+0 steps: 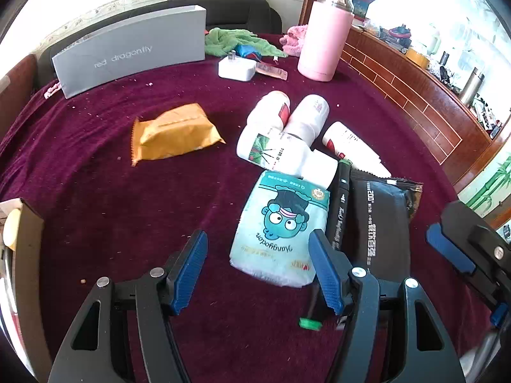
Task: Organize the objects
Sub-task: 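Move both open grippers from the tray toward the white cartoon packet, then grasp the white cartoon packet with the left gripper while the right grasps the green-capped marker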
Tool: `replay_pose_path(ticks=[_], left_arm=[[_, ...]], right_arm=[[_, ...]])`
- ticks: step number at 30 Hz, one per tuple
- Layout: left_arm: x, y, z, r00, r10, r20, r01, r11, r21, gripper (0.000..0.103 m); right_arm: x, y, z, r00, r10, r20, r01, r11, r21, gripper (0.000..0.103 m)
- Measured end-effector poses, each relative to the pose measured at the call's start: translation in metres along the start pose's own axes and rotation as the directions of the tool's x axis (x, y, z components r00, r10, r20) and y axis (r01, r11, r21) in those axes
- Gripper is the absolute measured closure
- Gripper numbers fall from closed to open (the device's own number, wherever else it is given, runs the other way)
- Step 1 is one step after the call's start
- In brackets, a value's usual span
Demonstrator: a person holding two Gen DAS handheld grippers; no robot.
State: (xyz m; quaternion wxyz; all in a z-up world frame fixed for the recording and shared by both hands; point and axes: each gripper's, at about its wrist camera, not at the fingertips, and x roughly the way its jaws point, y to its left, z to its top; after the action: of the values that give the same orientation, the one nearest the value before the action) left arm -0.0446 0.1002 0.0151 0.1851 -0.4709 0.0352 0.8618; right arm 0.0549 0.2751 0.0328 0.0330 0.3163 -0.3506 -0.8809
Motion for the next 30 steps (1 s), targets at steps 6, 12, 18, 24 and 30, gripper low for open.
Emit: replay_pose_path(ticks=[6, 12, 18, 24, 30], left_arm=[[0.010, -0.009, 0.004, 0.999, 0.011, 0.048, -0.010, 1.000, -0.011, 0.044], [0.011, -0.036, 0.000, 0.998, -0.043, 0.040, 0.038, 0.991, 0.125, 0.063], [-0.014, -0.024, 0.001, 0.990, -0.130, 0.052, 0.127, 0.990, 0.057, 0.063], [-0.058, 0.009, -0.014, 0.990, -0.098, 0.104, 0.096, 0.995, 0.020, 0.063], [-0.064, 0.048, -0.048, 0.998, -0.015, 0.067, 0.019, 0.998, -0.052, 0.063]], right_arm=[[0.004, -0.004, -0.001, 0.999, 0.036, -0.029, -0.036, 0.999, 0.018, 0.036], [0.002, -0.001, -0.003, 0.999, 0.029, -0.021, -0.029, 1.000, 0.004, 0.035], [-0.001, -0.001, -0.003, 0.999, -0.028, 0.018, 0.028, 1.000, -0.008, 0.035], [-0.003, -0.003, -0.001, 0.998, -0.046, 0.032, 0.046, 0.999, -0.013, 0.035], [-0.007, 0.003, -0.003, 0.998, -0.024, 0.054, 0.026, 0.999, -0.042, 0.035]])
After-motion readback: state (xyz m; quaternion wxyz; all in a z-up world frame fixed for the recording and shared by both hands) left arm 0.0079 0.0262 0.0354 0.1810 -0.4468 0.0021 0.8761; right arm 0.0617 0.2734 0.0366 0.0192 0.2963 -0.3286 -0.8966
